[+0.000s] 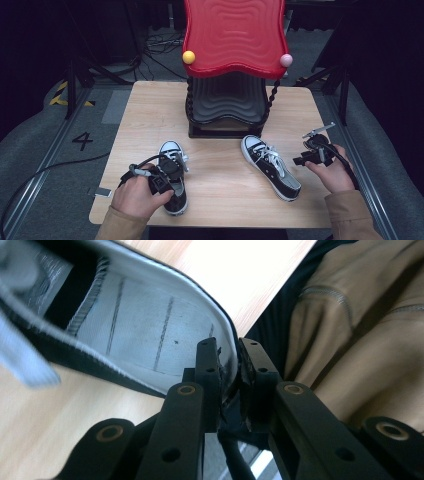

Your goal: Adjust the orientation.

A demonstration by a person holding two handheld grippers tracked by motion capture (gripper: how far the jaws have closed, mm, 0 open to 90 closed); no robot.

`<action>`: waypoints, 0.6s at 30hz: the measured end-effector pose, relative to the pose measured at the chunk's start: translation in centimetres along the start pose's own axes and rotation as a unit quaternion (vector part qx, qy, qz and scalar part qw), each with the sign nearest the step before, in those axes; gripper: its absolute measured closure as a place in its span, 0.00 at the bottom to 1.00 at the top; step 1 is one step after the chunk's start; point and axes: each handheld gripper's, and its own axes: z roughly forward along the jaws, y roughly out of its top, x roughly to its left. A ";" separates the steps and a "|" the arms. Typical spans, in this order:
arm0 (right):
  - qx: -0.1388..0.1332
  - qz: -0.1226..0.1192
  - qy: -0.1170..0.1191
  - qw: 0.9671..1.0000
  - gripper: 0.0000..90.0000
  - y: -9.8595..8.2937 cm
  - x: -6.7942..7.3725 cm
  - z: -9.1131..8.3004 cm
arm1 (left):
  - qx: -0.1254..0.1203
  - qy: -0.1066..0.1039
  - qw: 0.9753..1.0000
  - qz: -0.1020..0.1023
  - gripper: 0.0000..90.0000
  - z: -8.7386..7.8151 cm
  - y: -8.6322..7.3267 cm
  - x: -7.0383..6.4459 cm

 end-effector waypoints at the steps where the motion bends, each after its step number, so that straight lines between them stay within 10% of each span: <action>1: 0.001 -0.001 0.000 1.000 0.60 0.2 0.0 0.1 | 0.006 0.009 1.000 -0.014 0.90 -0.1 -0.5 0.3; 8: 0.008 -0.009 -0.003 1.000 0.60 1.0 0.4 0.6 | 0.021 0.091 0.991 -0.098 0.97 -0.5 -2.9 3.1; 10: 0.012 -0.011 -0.003 1.000 0.59 1.0 0.5 0.9 | 0.013 0.085 0.989 -0.123 0.97 -0.4 -3.6 4.5; 18: 0.013 -0.006 -0.002 1.000 0.59 0.8 0.3 0.9 | -0.047 0.051 0.992 -0.106 0.82 -0.7 -3.4 4.6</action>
